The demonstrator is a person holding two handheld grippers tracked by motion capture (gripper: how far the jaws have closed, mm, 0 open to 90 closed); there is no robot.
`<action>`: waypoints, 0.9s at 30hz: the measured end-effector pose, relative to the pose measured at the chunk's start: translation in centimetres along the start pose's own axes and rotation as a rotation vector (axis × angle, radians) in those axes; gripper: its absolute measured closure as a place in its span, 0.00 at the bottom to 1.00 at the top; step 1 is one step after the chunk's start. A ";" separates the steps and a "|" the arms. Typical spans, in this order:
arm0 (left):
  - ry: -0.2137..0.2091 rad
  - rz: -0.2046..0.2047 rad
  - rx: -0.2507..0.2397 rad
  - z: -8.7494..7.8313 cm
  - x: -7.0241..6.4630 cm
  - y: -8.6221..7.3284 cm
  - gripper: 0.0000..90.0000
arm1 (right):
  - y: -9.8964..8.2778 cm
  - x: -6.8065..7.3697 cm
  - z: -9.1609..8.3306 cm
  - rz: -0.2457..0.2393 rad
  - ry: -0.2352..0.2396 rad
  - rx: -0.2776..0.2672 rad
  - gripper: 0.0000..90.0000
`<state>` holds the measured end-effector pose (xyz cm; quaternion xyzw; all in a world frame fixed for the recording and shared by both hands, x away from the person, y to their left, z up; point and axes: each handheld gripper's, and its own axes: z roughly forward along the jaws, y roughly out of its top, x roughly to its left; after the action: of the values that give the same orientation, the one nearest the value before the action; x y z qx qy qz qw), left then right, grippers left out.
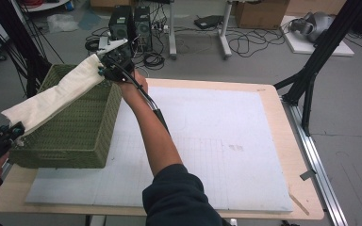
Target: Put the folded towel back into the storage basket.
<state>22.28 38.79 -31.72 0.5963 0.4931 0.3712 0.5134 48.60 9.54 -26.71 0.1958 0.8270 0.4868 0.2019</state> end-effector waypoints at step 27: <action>0.039 -0.023 0.039 1.1 1.3 -0.7 0.90 | 0.8 0.5 2.8 0.017 -0.024 0.011 0.91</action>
<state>23.47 39.77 -32.74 0.5932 0.5169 0.3671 0.4961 49.75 12.18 -27.33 0.2096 0.8255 0.4817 0.2065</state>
